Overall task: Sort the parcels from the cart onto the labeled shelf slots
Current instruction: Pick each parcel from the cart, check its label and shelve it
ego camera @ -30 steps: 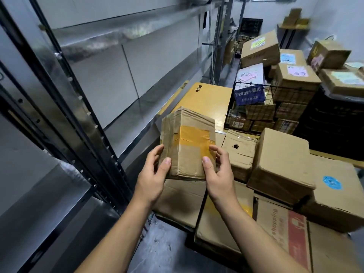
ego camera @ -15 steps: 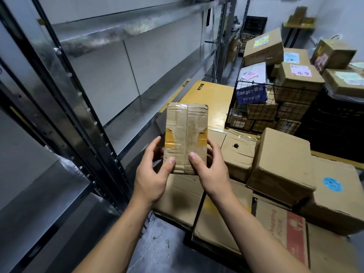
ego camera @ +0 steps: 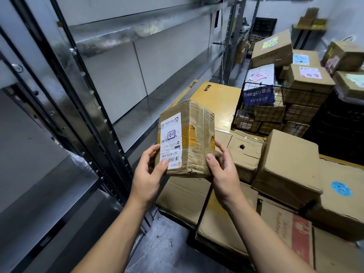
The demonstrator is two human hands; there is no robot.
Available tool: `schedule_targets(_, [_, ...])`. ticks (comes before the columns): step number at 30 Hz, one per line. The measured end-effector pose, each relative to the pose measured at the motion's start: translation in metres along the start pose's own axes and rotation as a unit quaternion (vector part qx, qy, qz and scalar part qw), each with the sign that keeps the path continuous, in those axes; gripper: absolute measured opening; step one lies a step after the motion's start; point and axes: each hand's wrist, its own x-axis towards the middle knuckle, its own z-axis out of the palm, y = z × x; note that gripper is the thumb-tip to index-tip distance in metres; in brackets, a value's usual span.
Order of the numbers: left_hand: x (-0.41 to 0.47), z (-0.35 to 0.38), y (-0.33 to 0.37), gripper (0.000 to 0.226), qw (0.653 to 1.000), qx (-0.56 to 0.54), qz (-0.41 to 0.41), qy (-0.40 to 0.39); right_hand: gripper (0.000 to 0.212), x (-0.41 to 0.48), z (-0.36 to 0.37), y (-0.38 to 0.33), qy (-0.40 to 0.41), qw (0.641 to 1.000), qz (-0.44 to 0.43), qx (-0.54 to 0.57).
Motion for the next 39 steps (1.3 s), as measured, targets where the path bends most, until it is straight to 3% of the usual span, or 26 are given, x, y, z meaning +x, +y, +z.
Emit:
schedule_targets(6, [-0.011, -0.015, 0.001, 0.061, 0.988, 0.141, 0.055, 0.012, 0.04, -0.004, 0.003, 0.002, 0.005, 0.981, -0.059, -0.185])
schedule_targets(8, [-0.015, -0.021, 0.002, 0.058, 0.983, 0.17, 0.073, 0.019, 0.032, -0.008, 0.009, 0.0, -0.013, 0.983, -0.048, -0.179])
schedule_targets(18, [-0.051, -0.06, 0.016, 0.049, 0.958, 0.246, 0.134, 0.06, 0.059, -0.048, 0.05, -0.007, -0.125, 0.987, 0.0, -0.097])
schedule_targets(26, [-0.117, -0.109, 0.02, 0.051, 0.952, 0.267, 0.132, 0.074, 0.063, -0.121, 0.096, 0.001, -0.094, 0.992, 0.007, -0.083])
schedule_targets(35, [-0.201, -0.154, 0.021, 0.05, 0.945, 0.3, 0.128, 0.025, 0.057, -0.213, 0.117, 0.018, -0.016, 0.994, -0.006, -0.104])
schedule_targets(39, [-0.227, -0.162, 0.026, 0.049, 0.95, 0.282, 0.135, 0.02, 0.056, -0.236, 0.117, 0.017, -0.02, 0.996, 0.001, -0.086])
